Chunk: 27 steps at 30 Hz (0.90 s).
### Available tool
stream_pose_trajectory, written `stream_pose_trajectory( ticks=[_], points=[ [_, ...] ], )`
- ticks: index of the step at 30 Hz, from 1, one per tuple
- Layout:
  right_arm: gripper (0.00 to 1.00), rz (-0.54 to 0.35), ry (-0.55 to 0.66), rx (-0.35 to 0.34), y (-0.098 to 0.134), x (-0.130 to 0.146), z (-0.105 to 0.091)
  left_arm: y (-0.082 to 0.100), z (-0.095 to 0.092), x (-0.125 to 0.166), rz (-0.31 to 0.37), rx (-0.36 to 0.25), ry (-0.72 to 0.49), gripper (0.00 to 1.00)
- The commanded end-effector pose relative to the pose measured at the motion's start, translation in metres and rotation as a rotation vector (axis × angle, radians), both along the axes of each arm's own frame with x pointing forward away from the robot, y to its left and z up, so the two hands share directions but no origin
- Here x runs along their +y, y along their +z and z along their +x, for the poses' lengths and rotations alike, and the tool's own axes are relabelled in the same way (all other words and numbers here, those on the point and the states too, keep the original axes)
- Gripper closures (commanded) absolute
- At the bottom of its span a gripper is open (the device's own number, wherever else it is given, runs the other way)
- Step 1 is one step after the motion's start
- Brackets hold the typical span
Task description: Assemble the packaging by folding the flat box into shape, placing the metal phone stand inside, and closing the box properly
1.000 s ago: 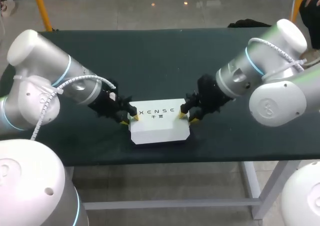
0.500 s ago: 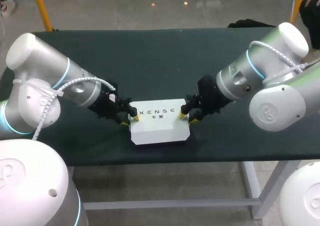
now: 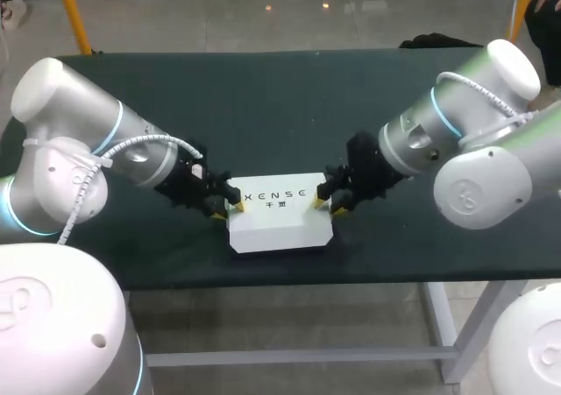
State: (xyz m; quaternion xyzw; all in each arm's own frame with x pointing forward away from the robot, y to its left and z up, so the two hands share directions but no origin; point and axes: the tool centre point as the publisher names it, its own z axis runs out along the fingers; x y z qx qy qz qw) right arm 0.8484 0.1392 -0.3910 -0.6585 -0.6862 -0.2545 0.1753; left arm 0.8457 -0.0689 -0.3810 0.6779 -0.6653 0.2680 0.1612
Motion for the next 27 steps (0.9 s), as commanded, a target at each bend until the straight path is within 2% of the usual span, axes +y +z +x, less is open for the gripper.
stream_pose_trajectory(
  ticks=[1, 11, 25, 27],
  points=[
    [0.52, 0.006, 0.004, 0.003, -0.0039, 0.0042, -0.0015, -0.0036, -0.0006, -0.0043, 0.002, 0.0, 0.0, 0.53],
    [0.5, -0.032, 0.001, -0.025, -0.0049, 0.0103, -0.0053, -0.0027, 0.0039, -0.0073, 0.011, 0.003, -0.014, 0.53],
    [0.46, 0.03, 0.007, 0.005, -0.0078, 0.008, -0.006, -0.002, 0.004, -0.0106, -0.009, 0.024, -0.036, 0.52],
    [0.48, 0.038, 0.006, 0.018, -0.006, 0.0084, -0.0046, -0.0008, 0.0035, -0.0121, -0.008, 0.028, -0.041, 0.52]
  ],
)
